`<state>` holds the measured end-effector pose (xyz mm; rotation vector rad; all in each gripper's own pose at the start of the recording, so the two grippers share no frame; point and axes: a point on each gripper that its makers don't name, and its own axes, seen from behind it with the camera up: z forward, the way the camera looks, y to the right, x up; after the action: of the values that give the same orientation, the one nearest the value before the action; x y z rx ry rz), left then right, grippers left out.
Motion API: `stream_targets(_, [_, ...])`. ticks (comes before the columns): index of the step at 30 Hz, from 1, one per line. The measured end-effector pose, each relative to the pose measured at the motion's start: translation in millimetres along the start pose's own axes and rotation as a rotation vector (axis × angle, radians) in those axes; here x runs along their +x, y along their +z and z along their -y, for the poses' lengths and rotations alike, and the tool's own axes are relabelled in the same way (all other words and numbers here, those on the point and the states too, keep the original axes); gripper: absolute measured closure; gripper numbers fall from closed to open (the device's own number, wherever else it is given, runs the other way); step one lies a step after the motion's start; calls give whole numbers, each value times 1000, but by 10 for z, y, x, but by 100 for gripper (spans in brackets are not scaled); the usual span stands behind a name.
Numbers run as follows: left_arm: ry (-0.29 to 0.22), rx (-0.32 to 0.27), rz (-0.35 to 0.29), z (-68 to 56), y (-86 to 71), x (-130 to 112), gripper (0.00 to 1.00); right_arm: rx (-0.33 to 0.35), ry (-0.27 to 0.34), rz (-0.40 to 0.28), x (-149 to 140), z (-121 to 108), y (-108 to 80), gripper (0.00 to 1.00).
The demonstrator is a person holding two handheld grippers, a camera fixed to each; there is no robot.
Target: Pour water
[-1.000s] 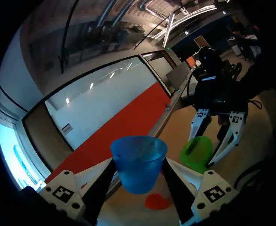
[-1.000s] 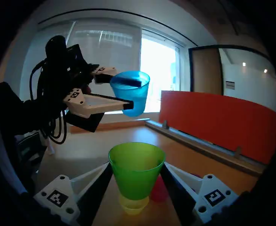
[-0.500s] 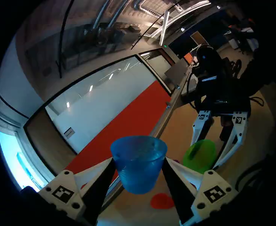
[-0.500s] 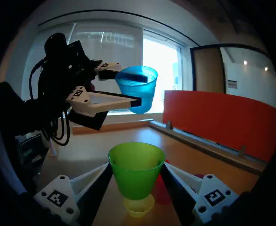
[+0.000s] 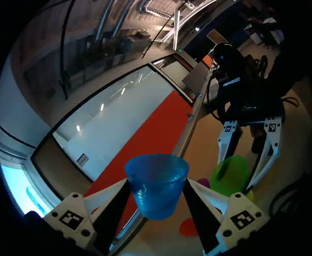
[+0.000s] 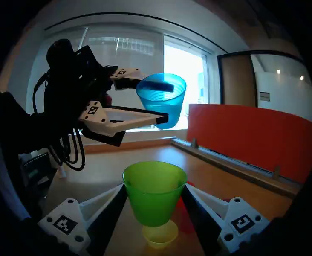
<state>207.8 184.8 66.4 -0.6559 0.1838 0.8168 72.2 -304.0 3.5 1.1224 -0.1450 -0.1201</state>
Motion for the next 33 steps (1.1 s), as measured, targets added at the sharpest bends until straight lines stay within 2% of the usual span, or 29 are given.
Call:
stream_targets(27, [145,23,1,8,57,41,18,9,-4,-14,75,43,56,11])
stream_targets(33, [177,19,4,-26,56,60,18,7,-3,-17,74,21,53,11])
